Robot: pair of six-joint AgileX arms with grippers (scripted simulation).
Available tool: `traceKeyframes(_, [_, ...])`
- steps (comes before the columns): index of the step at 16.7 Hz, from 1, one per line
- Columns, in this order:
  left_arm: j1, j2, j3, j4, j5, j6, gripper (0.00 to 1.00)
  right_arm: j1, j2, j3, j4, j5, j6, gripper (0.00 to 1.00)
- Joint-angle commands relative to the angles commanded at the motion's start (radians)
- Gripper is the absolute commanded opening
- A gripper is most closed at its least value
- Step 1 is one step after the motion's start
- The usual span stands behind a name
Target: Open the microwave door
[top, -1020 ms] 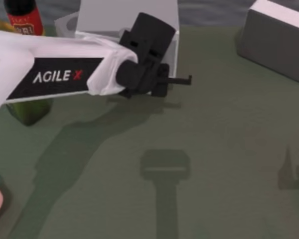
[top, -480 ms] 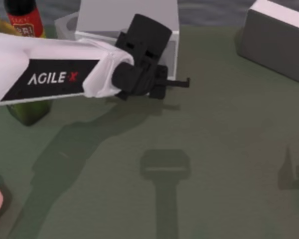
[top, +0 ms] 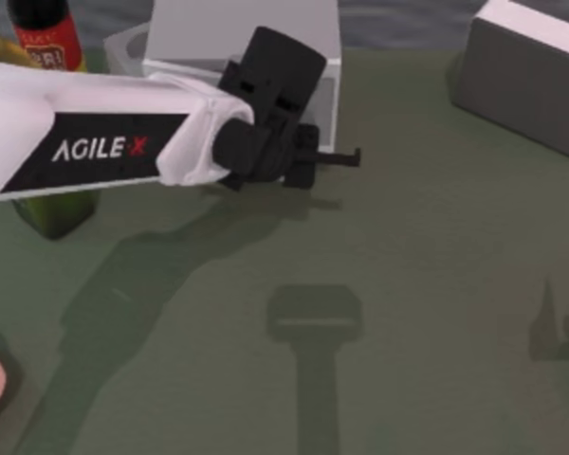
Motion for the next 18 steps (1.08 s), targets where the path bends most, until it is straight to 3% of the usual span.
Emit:
traceKeyframes(11, [0.000, 0.000, 0.000, 0.000, 0.000, 0.000, 0.00, 0.000, 0.000, 0.000, 0.000, 0.000, 0.000, 1.00])
traceKeyframes(18, [0.007, -0.030, -0.042, 0.026, 0.034, 0.040, 0.00, 0.000, 0.000, 0.000, 0.000, 0.000, 0.000, 1.00])
